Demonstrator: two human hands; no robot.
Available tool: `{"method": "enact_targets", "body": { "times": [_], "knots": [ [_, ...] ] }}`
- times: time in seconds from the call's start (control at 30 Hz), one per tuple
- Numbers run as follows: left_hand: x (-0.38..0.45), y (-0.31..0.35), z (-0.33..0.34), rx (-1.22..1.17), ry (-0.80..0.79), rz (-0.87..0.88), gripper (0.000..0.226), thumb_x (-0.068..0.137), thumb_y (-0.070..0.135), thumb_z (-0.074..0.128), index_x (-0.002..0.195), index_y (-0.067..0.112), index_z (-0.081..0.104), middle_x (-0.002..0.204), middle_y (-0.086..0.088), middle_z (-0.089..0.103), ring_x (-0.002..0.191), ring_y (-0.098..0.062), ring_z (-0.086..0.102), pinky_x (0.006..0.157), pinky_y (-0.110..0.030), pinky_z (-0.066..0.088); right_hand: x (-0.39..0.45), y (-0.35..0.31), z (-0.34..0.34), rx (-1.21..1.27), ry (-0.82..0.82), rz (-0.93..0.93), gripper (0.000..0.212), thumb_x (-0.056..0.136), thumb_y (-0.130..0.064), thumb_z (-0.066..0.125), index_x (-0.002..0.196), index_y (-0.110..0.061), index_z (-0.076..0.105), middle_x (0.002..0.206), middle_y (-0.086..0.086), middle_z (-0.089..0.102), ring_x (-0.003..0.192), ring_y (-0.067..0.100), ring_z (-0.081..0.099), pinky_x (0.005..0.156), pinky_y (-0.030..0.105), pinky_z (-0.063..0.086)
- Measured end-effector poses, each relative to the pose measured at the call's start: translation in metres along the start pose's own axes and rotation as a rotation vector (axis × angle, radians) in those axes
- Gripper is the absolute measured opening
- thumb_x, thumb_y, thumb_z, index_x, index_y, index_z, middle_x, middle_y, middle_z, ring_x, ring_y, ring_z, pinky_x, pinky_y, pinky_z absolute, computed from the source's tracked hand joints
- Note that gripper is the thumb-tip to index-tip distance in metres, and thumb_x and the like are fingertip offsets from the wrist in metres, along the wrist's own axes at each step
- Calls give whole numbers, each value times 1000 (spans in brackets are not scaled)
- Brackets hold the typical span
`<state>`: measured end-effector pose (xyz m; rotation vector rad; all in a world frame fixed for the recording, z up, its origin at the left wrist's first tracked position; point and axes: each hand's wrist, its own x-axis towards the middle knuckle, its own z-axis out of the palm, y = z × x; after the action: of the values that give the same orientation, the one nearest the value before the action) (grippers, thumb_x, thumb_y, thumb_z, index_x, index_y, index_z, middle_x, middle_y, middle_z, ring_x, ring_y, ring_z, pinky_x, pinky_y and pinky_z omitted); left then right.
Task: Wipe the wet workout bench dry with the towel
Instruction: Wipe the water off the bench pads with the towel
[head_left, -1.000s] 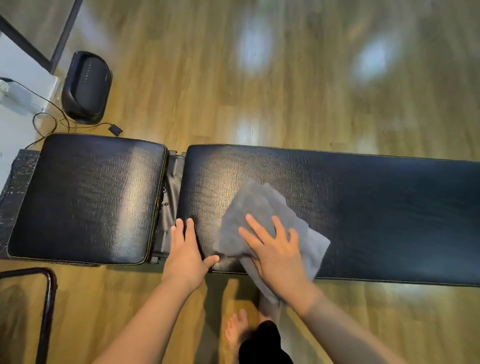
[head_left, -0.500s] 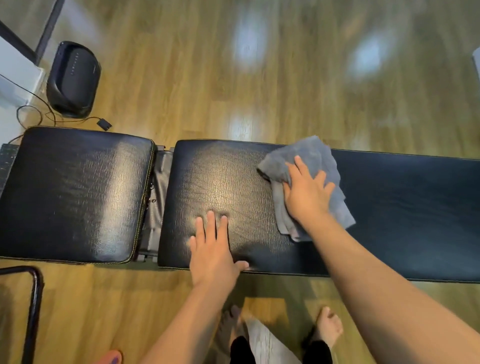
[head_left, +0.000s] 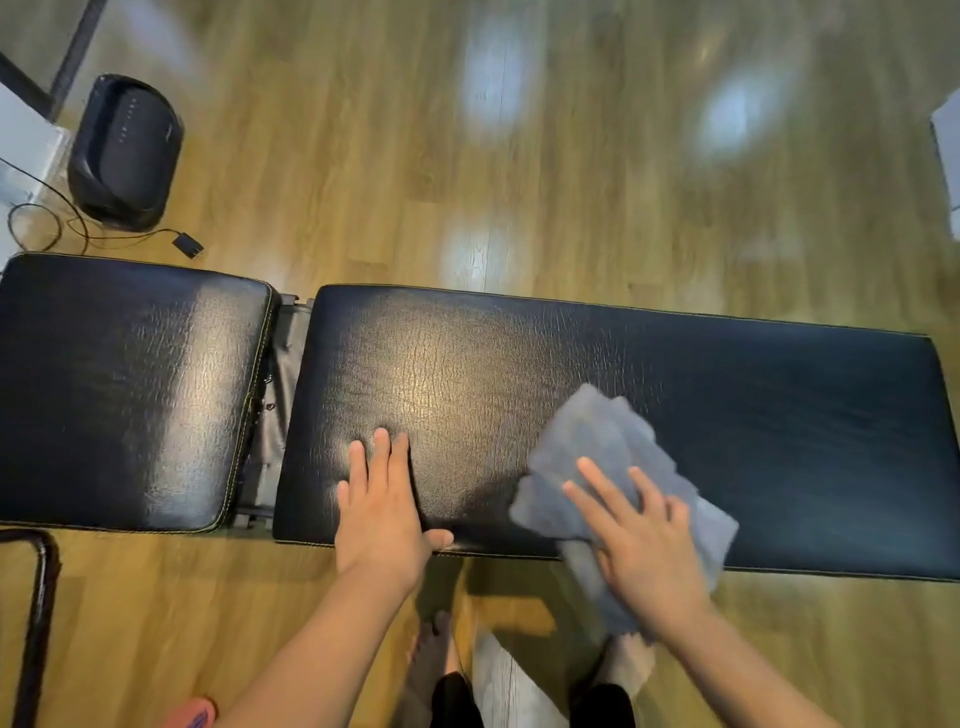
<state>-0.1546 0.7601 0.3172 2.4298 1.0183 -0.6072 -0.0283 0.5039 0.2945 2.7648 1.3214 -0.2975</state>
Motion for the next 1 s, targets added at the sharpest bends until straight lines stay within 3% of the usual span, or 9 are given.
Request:
{"method": "enact_targets", "body": {
  "times": [0.17,0.33,0.53,0.63,0.7,0.8,1.0],
  "knots": [
    [0,-2,2,29,3,1,128,71,58,73,151,18,-18,161,2,-21,147,-25,-21,121,-48,7,47,58,-19,61,-9,296,46,99,-35,45,144,-37,39,161,-11,24,123,44,39,84,49,34],
    [1,0,1,30,-19,3,127,71,57,73,152,17,-16,161,1,-21,147,-26,-22,120,-48,7,133,30,-30,202,-12,507,46,101,-39,40,146,-37,32,163,-14,10,131,43,29,96,55,31],
    [2,-1,2,42,-19,0,130,68,59,75,152,16,-13,162,0,-19,148,-27,-19,120,-50,11,126,-50,-30,165,-80,246,53,98,-38,45,149,-39,28,164,-14,8,140,44,21,100,57,29],
    [2,-1,3,40,-18,1,131,67,59,76,152,17,-13,162,0,-19,148,-26,-19,120,-51,13,67,-69,-20,133,-16,44,55,88,-32,57,141,-36,43,160,-11,28,131,46,39,88,54,37],
    [3,-1,4,35,-19,3,131,67,58,76,152,17,-14,161,0,-20,147,-26,-20,120,-51,12,28,-56,-6,95,-40,-49,67,79,-27,69,140,-37,44,159,-11,30,130,45,42,85,52,39],
    [4,-2,4,31,-17,8,130,67,58,76,152,17,-14,161,0,-19,147,-26,-20,120,-51,12,-2,-7,3,58,-52,-20,75,73,-24,74,140,-40,45,160,-14,26,127,43,44,80,47,37],
    [3,-1,4,55,-15,16,129,69,60,73,152,16,-16,161,0,-20,147,-28,-20,120,-50,10,49,49,-14,48,1,130,48,96,-36,49,143,-36,43,160,-12,26,127,44,41,84,49,39]
  ]
}}
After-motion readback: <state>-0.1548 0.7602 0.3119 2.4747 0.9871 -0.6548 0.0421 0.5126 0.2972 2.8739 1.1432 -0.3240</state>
